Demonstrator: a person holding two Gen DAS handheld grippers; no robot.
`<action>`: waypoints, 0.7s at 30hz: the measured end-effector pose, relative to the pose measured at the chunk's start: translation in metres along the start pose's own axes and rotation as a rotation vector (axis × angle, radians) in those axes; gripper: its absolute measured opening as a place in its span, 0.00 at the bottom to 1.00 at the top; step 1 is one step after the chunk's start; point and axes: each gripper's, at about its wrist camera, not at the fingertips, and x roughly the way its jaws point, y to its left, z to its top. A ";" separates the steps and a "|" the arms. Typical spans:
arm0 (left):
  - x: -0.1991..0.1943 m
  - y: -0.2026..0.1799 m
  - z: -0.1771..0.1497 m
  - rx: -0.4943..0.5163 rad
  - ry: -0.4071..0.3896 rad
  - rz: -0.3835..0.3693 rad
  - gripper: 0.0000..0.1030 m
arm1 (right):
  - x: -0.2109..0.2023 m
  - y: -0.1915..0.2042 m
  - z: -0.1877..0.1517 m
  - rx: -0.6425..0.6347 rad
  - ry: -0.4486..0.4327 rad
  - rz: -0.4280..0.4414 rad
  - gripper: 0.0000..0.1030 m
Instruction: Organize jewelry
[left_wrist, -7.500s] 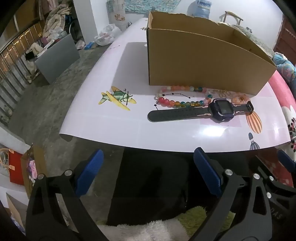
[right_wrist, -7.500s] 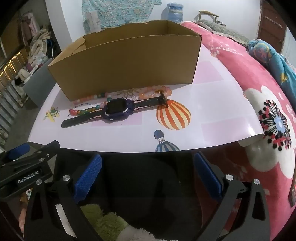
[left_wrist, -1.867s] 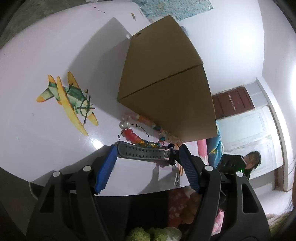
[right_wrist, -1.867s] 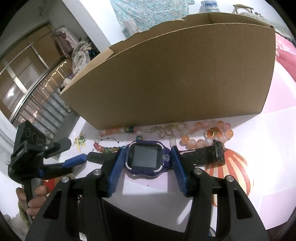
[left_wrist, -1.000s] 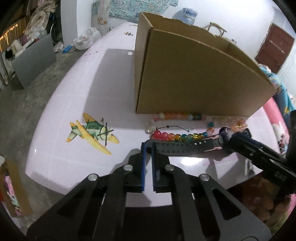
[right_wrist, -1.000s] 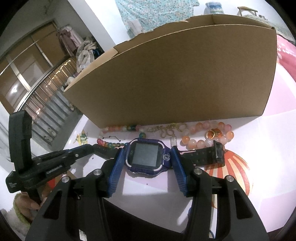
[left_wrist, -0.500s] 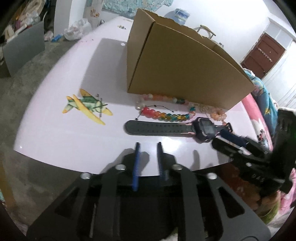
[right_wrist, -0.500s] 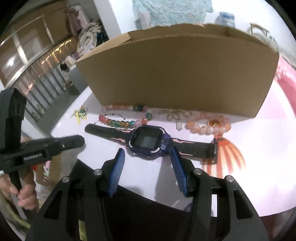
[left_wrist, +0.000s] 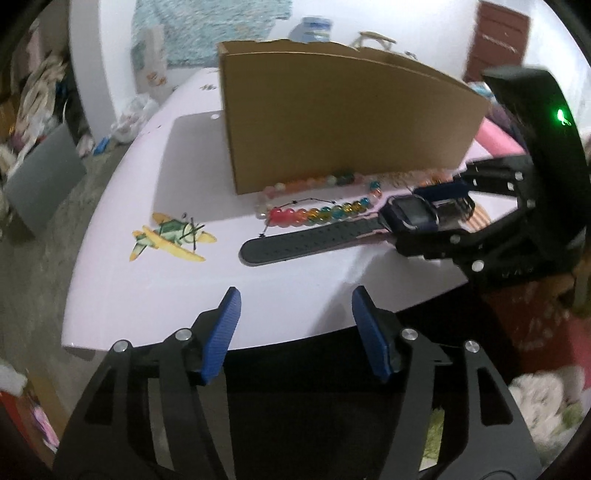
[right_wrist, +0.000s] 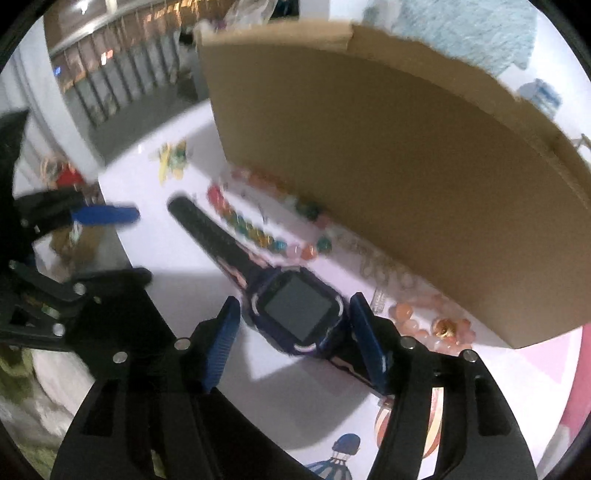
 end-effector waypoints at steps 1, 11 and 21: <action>0.001 -0.001 0.000 0.010 0.001 0.002 0.58 | -0.002 0.001 0.000 -0.009 0.011 0.002 0.58; 0.003 -0.021 -0.008 0.137 -0.020 0.059 0.58 | -0.015 -0.006 -0.012 0.061 0.060 0.104 0.50; 0.013 -0.053 -0.002 0.318 -0.061 0.151 0.58 | -0.013 -0.045 -0.007 0.183 0.134 0.330 0.43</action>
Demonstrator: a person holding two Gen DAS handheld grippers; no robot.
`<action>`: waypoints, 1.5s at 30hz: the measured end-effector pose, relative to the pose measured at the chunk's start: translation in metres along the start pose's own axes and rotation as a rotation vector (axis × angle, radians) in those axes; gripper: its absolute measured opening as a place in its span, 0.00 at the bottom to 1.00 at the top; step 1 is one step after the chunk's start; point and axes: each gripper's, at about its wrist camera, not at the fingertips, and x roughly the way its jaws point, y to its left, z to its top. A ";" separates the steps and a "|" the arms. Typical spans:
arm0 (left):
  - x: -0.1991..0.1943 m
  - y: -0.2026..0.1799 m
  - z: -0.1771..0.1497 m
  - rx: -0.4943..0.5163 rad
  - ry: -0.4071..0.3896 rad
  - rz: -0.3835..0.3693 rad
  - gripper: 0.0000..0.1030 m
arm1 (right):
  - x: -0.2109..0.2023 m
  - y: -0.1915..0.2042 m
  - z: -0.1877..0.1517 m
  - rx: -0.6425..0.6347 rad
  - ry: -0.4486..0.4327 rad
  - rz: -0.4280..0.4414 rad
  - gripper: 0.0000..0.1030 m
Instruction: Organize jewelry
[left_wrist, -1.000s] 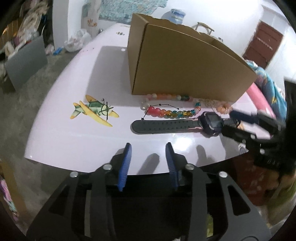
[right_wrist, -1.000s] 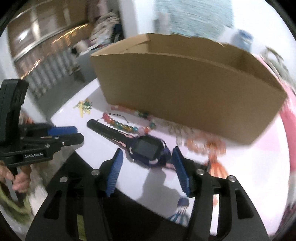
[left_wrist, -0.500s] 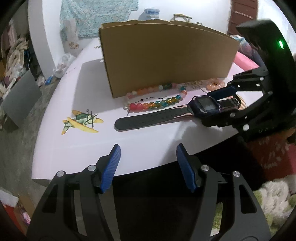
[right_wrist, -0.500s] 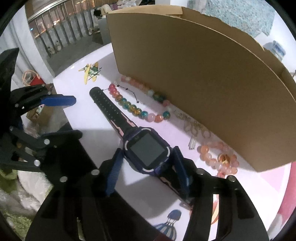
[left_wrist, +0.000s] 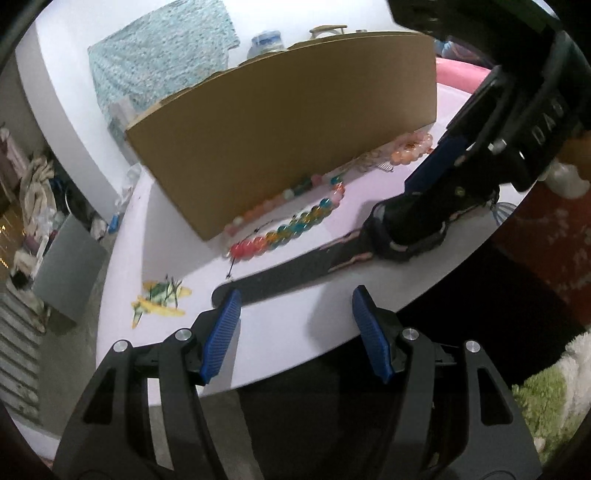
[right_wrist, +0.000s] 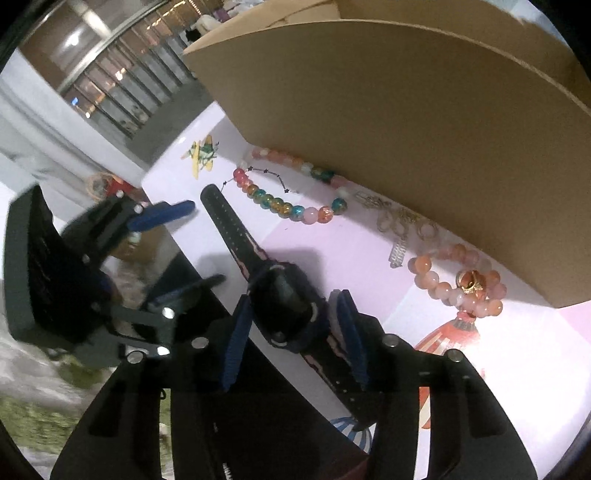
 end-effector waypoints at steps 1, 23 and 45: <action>0.001 -0.002 0.003 0.002 0.001 -0.001 0.58 | 0.000 -0.001 0.001 0.005 0.004 0.012 0.42; -0.002 -0.034 0.000 0.096 -0.063 -0.065 0.00 | -0.007 0.023 -0.034 -0.125 -0.073 -0.167 0.47; 0.025 0.081 -0.008 -0.718 0.125 -0.732 0.39 | 0.033 0.061 -0.018 -0.330 -0.151 -0.348 0.60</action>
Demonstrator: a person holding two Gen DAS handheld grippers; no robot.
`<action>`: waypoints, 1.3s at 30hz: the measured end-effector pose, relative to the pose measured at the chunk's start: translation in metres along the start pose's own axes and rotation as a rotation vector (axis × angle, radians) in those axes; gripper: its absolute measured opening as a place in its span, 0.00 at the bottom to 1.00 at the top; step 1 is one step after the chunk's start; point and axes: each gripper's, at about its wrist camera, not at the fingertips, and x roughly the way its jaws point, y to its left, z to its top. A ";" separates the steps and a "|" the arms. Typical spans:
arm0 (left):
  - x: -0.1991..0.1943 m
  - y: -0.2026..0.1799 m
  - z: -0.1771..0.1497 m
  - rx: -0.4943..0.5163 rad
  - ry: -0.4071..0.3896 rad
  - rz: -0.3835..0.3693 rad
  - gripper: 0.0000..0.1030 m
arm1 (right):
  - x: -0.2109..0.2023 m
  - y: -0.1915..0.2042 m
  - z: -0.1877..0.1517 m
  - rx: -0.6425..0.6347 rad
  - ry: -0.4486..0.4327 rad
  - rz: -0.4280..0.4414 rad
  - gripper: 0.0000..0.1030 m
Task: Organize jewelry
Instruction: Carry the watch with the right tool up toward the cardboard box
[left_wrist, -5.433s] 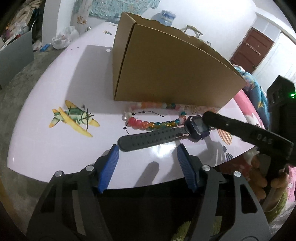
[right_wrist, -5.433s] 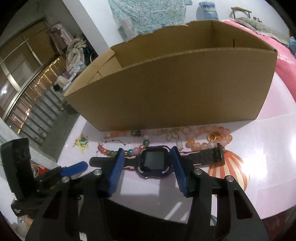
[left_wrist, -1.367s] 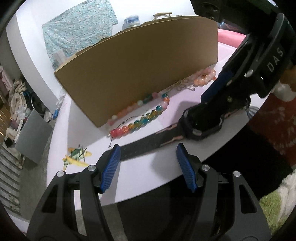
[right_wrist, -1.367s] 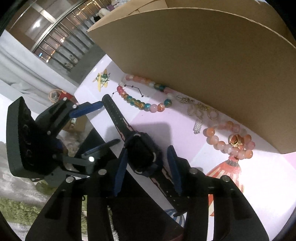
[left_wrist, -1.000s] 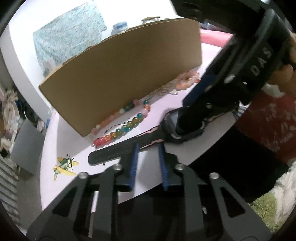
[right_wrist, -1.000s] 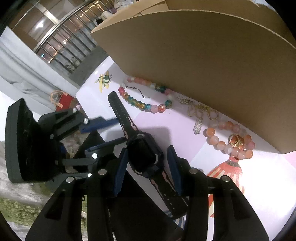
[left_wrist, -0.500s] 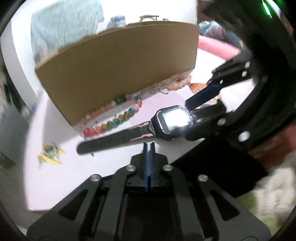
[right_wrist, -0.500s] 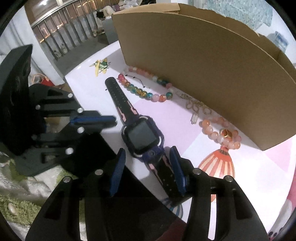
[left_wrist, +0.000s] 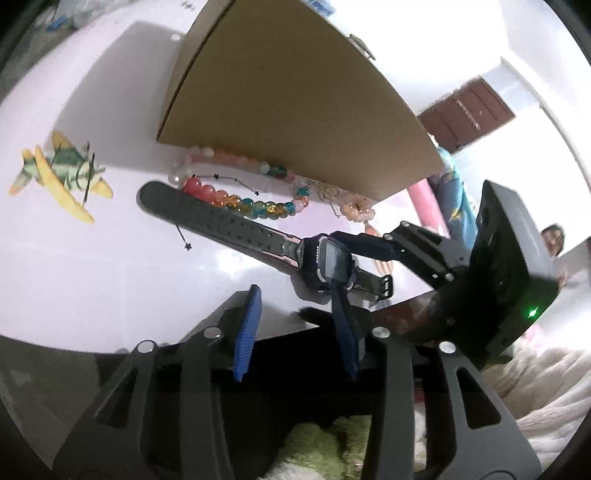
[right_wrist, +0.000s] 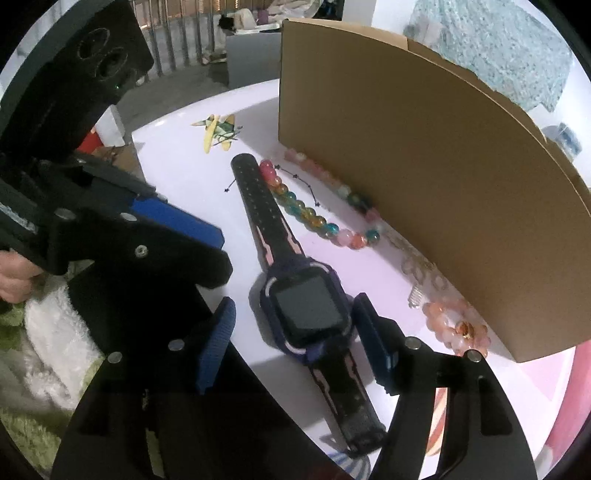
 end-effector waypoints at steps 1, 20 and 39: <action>-0.002 0.002 0.001 -0.014 0.000 -0.010 0.42 | -0.001 -0.004 0.001 0.026 -0.012 0.005 0.50; 0.017 0.000 0.015 -0.206 -0.065 -0.108 0.48 | -0.012 -0.046 -0.032 0.419 -0.104 0.349 0.47; 0.022 -0.030 0.018 0.069 -0.094 0.308 0.04 | -0.033 0.003 -0.079 0.416 -0.049 0.067 0.46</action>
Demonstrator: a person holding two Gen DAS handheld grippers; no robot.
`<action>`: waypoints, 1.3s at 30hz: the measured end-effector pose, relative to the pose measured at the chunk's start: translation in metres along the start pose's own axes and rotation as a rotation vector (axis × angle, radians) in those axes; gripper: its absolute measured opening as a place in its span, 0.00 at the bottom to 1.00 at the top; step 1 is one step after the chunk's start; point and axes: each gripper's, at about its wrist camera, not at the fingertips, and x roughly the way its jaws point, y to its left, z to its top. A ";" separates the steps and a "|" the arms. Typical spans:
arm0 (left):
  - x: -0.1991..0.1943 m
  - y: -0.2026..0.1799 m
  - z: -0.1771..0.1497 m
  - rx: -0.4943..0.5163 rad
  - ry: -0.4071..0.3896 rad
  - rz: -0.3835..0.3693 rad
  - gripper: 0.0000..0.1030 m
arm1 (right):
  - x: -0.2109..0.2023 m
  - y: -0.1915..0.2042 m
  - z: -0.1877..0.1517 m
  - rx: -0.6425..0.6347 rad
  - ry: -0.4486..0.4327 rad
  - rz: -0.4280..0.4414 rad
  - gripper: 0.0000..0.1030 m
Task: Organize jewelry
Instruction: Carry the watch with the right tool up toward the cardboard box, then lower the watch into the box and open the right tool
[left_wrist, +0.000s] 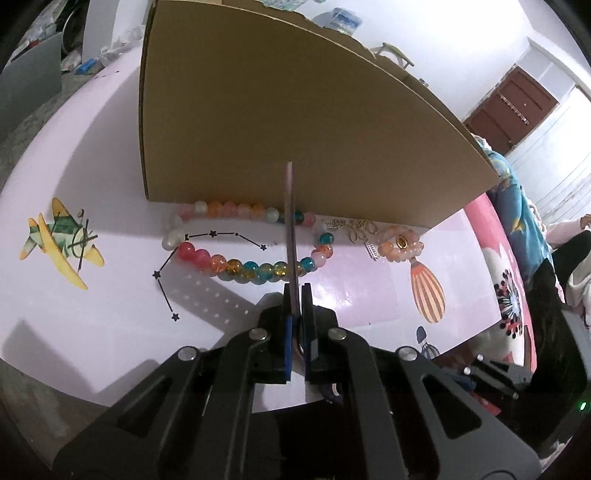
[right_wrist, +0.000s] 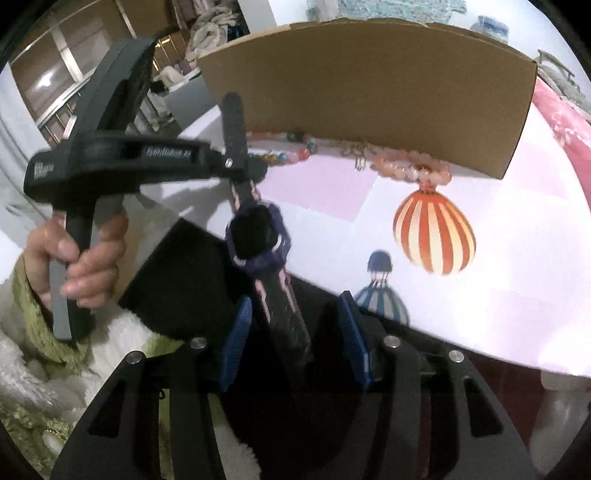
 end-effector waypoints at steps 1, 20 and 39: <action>-0.002 0.001 -0.001 0.000 0.000 0.000 0.04 | 0.005 0.005 0.001 -0.014 0.009 -0.016 0.46; -0.037 -0.039 -0.010 0.109 -0.099 -0.040 0.02 | -0.027 0.035 -0.009 -0.075 -0.091 -0.199 0.15; -0.124 -0.091 0.157 0.199 -0.319 -0.217 0.02 | -0.116 0.006 0.150 -0.237 -0.384 -0.474 0.08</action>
